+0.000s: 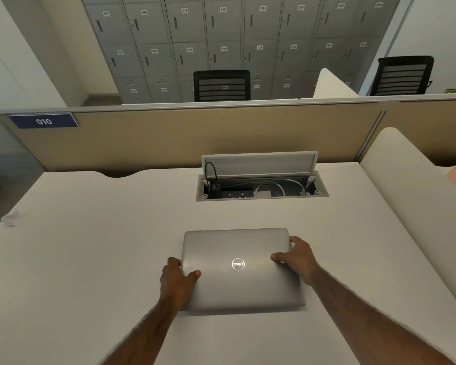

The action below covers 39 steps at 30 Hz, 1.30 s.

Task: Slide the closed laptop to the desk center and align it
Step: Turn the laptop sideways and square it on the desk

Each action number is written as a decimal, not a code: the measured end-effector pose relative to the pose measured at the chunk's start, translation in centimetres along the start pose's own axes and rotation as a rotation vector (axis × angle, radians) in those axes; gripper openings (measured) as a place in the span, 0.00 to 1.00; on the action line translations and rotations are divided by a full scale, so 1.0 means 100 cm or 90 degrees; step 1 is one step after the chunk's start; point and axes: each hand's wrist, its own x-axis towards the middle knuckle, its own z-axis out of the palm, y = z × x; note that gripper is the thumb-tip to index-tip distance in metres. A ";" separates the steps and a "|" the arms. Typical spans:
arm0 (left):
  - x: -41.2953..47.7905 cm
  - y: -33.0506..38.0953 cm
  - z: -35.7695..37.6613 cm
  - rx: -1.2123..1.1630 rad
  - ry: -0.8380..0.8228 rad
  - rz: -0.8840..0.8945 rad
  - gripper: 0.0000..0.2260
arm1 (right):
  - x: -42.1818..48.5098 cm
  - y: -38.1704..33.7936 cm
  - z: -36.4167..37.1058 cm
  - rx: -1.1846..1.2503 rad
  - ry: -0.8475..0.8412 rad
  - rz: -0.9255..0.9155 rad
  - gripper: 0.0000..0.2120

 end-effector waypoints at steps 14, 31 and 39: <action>0.000 0.002 0.003 0.027 0.006 0.001 0.24 | 0.004 0.001 0.002 -0.041 -0.006 0.024 0.42; -0.001 -0.001 0.003 0.012 0.013 0.001 0.26 | -0.003 0.002 0.006 -0.124 0.012 0.037 0.38; 0.000 0.002 0.004 0.014 -0.003 -0.019 0.28 | -0.011 0.009 0.010 -0.083 0.039 0.038 0.38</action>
